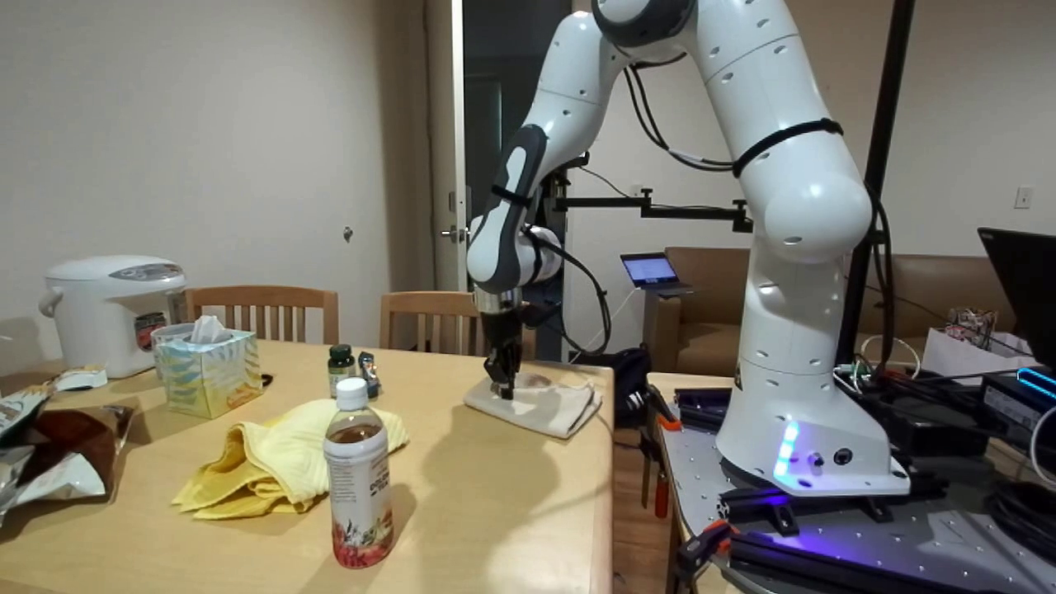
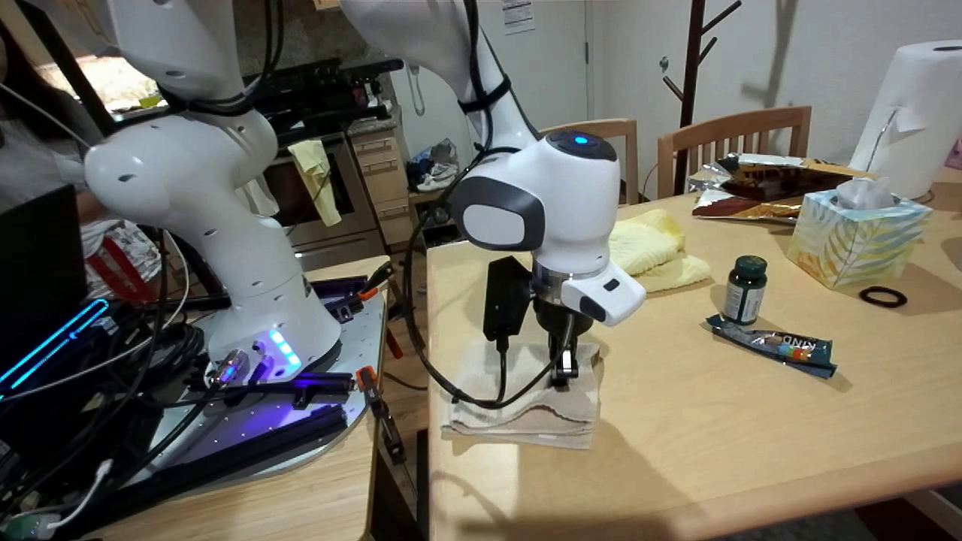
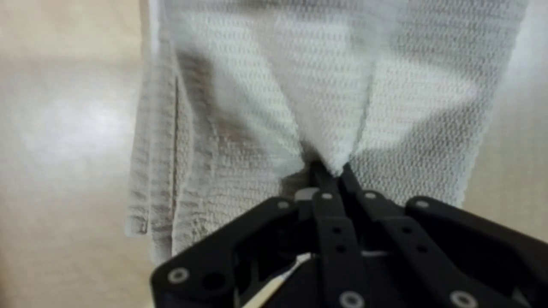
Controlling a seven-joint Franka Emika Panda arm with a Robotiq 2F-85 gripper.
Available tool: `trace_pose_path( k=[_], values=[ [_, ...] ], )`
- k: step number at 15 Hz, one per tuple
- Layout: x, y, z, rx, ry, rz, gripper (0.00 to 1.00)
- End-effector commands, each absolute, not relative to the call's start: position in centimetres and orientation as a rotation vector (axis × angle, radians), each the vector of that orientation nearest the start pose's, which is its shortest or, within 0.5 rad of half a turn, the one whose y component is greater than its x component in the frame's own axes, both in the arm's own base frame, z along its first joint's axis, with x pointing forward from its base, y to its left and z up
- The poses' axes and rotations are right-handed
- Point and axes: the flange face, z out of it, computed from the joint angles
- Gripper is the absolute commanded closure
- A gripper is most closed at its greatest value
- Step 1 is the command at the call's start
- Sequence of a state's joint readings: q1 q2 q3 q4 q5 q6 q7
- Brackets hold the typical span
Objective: Take the cloth and wipe the table
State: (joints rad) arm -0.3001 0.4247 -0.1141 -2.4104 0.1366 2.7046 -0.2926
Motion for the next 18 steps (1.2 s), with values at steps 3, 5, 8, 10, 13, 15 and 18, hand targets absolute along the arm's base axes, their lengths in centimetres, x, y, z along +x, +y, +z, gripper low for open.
trace_pose_path(
  k=[3, 5, 8, 10, 13, 15, 18],
  values=[
    [41.0, -23.7, 10.0, -3.06, 0.403, 0.316, 0.99],
    [41.1, -23.3, 9.9, -3.055, 0.376, 0.308, 0.99],
    [41.7, -20.7, 9.8, -3.062, 0.255, 0.275, 0.99],
    [42.2, -19.0, 9.6, -3.067, 0.159, 0.248, 0.99],
    [43.5, -15.0, 9.4, -3.06, -0.024, 0.168, 0.99],
    [44.2, -12.4, 9.1, -3.054, -0.115, 0.135, 0.99],
    [44.6, -9.0, 8.6, -3.026, -0.166, 0.116, 0.99]
  ],
)
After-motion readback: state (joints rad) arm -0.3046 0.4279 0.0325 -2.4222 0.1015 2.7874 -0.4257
